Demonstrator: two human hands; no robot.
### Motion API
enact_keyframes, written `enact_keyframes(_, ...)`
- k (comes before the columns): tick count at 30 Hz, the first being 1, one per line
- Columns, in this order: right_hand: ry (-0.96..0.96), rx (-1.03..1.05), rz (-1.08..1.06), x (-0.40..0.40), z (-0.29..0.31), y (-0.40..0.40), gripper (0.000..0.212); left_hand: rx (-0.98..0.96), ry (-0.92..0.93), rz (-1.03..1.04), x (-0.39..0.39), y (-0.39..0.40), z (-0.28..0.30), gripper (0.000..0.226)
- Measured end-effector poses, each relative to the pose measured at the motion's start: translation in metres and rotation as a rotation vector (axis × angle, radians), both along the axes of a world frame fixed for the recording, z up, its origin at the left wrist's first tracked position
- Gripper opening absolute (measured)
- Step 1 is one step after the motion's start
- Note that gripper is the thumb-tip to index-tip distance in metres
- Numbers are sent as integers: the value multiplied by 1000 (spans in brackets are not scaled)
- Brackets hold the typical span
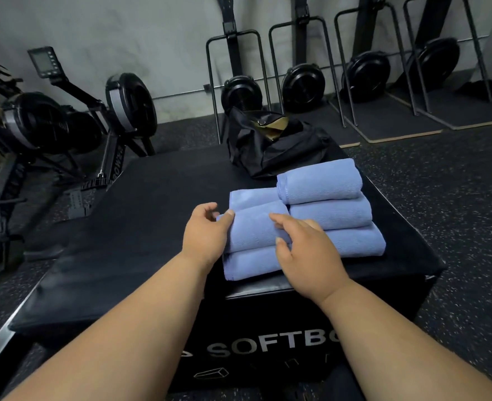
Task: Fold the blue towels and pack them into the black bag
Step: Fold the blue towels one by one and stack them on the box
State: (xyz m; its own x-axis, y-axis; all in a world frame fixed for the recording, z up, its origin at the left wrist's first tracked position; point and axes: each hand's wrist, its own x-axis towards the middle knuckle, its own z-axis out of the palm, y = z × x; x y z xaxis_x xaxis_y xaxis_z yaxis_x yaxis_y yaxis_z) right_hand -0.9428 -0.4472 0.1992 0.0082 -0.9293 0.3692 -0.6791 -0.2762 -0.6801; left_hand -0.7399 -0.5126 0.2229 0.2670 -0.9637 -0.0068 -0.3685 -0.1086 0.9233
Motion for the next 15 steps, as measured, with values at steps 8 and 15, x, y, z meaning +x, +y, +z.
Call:
enact_keyframes(8, 34, 37, 7, 2, 5, 11, 58, -127, -432, -191, 3, 35, -5, 51)
enact_keyframes(15, -26, -65, -52, 8, 5, 19, 53, -105, -430, -195, 14, 31, 21, 39)
